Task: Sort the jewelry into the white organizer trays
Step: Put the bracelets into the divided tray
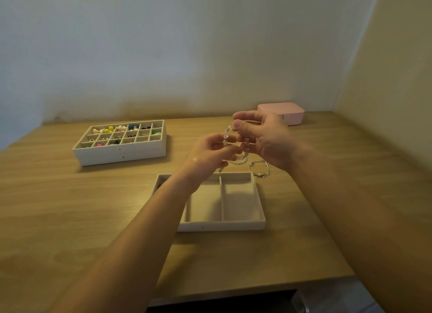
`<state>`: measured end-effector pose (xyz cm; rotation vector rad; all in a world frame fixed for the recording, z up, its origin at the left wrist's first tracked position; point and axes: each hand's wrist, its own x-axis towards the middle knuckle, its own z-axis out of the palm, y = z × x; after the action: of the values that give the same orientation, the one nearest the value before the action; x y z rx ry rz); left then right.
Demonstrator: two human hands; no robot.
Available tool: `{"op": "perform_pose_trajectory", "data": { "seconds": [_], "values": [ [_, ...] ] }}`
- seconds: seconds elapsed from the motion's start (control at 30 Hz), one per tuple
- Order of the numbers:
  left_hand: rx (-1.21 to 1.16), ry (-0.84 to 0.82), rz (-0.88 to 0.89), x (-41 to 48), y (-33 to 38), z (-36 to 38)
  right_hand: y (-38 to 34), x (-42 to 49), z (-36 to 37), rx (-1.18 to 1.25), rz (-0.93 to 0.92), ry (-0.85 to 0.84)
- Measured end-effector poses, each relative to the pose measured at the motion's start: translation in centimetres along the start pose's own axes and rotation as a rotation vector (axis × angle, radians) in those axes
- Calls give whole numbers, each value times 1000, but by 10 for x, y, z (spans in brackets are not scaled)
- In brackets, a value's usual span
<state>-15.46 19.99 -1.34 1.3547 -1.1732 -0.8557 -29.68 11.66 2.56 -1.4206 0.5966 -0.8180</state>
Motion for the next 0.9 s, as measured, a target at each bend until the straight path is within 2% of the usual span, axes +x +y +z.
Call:
{"op": "perform_pose_trajectory", "data": {
  "seconds": [0.13,0.27,0.43,0.53,0.67,0.9],
  "values": [
    [-30,-29,-49,-11,7,-18,0,-1,6,-85,3,21],
    [51,-110,-40,-20,11,-32,-3,-6,20,-191,11,-47],
    [199,13,63,-32,14,-46,-5,-6,42,-271,-26,-80],
    [199,49,70,-39,15,-60,-4,-7,45,-290,6,-188],
    [173,63,55,-52,13,-82,7,-9,54,-524,49,-294],
    [168,63,-91,-71,-3,-110,27,-9,81,-416,133,-284]
  ]
}}
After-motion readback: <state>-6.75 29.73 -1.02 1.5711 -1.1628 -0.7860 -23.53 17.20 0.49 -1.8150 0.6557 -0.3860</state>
